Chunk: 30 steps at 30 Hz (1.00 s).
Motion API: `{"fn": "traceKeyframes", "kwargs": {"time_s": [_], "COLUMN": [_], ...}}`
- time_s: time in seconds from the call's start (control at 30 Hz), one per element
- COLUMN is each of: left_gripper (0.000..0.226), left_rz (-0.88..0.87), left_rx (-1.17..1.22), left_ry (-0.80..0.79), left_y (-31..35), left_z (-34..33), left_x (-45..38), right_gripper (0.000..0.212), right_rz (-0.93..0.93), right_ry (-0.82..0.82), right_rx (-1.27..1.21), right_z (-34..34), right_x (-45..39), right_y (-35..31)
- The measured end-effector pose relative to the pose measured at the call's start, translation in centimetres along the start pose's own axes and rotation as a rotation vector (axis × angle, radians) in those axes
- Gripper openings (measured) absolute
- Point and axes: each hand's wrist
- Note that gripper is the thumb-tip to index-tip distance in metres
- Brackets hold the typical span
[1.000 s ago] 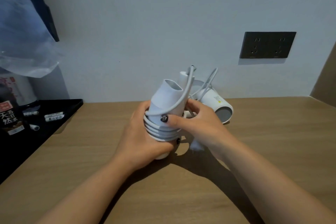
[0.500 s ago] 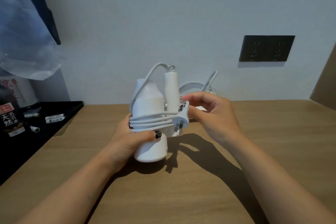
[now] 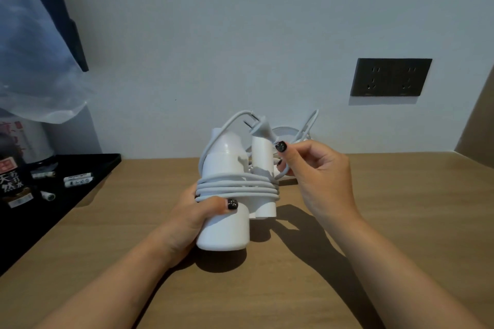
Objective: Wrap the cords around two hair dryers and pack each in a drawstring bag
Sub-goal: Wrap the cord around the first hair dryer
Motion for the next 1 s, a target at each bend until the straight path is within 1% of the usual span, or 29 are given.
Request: {"fn": "traceKeyframes", "kwargs": {"time_s": [0.2, 0.3, 0.43, 0.53, 0.63, 0.73, 0.93, 1.0], "left_gripper": [0.075, 0.073, 0.064, 0.066, 0.067, 0.068, 0.073, 0.072], "left_rz": [-0.021, -0.064, -0.124, -0.152, -0.191, -0.217, -0.252, -0.263], "left_rx": [-0.078, -0.137, -0.249, -0.333, -0.366, -0.433, -0.495, -0.507], "left_ry": [0.035, 0.046, 0.059, 0.064, 0.066, 0.042, -0.027, -0.037], "left_y": [0.3, 0.5, 0.8, 0.9, 0.9, 1.0, 1.4, 1.5], "left_z": [-0.6, -1.3, -2.2, -2.4, -2.6, -3.1, -3.2, -3.2], "left_x": [0.1, 0.3, 0.5, 0.5, 0.7, 0.9, 1.1, 1.2], "right_gripper": [0.008, 0.014, 0.009, 0.014, 0.018, 0.022, 0.008, 0.02], "right_rz": [0.063, 0.113, 0.185, 0.243, 0.305, 0.364, 0.435, 0.454], "right_ry": [0.113, 0.144, 0.168, 0.174, 0.202, 0.214, 0.267, 0.231], "right_rx": [0.094, 0.182, 0.286, 0.328, 0.37, 0.429, 0.462, 0.526], "right_z": [0.1, 0.2, 0.0, -0.2, -0.2, 0.0, 0.0, 0.1], "right_x": [-0.1, -0.1, 0.1, 0.1, 0.1, 0.3, 0.2, 0.1], "right_y": [0.3, 0.3, 0.7, 1.0, 1.1, 1.0, 1.0, 1.2]}}
Point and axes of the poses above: each hand's wrist, its own x-axis away from the middle knuckle, its own z-axis out of the back of the hand, y = z × x, and after that the axes turned 13 degrees about -y, right-handed
